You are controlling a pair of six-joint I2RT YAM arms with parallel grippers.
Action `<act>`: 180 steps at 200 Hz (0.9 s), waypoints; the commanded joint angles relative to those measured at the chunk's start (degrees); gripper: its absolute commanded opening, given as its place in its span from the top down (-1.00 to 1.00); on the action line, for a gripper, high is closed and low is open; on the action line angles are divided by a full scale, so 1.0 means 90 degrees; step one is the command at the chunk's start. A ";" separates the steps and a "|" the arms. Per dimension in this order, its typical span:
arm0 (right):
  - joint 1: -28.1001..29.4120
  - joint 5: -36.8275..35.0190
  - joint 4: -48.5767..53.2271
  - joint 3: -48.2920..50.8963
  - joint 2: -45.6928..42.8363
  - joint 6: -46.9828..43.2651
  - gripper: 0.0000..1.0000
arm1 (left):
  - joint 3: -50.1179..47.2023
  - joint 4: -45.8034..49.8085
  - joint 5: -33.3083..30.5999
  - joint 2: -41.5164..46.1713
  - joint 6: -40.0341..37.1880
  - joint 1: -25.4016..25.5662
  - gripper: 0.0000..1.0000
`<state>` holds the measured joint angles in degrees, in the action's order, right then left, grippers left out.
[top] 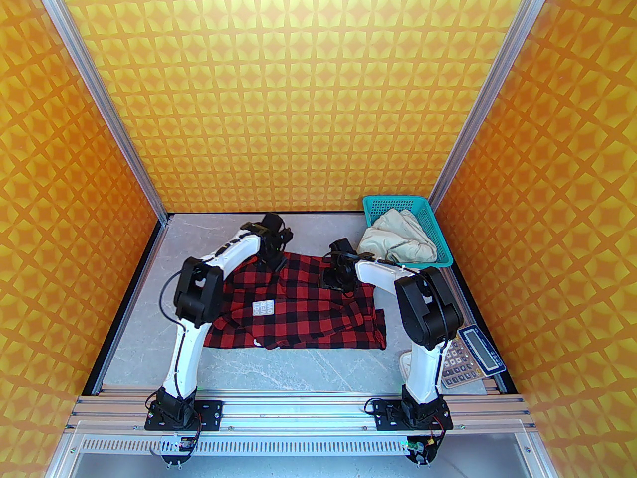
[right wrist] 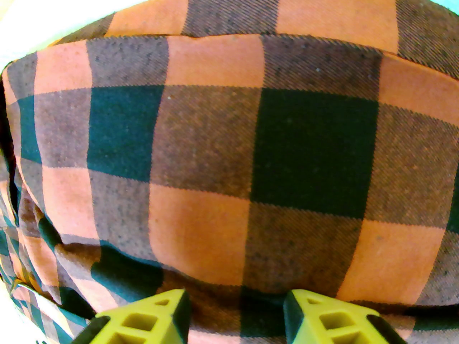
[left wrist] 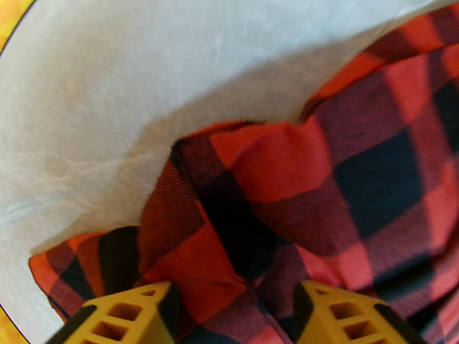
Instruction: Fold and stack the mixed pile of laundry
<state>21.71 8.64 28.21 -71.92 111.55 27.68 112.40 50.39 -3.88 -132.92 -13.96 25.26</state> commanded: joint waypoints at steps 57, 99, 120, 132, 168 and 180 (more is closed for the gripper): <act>-0.0017 0.0114 0.0001 0.0148 0.0280 0.0082 0.01 | -0.0561 -0.0936 -0.0787 0.0436 0.0000 -0.0022 1.00; -0.0031 0.0102 0.0011 0.0149 0.0338 0.0100 0.01 | -0.0809 -0.1341 -0.0663 0.1322 -0.0007 -0.0195 1.00; -0.0043 0.0102 0.0022 0.0149 0.0376 0.0117 0.01 | -0.0751 -0.1278 -0.0430 0.1599 -0.0045 -0.0296 1.00; -0.0043 0.0104 0.0018 0.0154 0.0394 0.0124 0.02 | -0.0743 -0.1277 -0.0312 0.1734 -0.0042 -0.0370 1.00; -0.0055 0.0093 0.0022 0.0177 0.0403 0.0118 0.01 | -0.0818 -0.1423 -0.0059 0.2105 0.0031 -0.0629 1.00; -0.0063 0.0081 0.0026 0.0181 0.0414 0.0108 0.01 | -0.0838 -0.1524 0.0093 0.2232 0.0063 -0.0769 1.00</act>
<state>21.61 9.10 27.16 -71.92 111.96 27.86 104.99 39.11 -6.50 -115.28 -14.02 20.56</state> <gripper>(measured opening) 0.494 0.037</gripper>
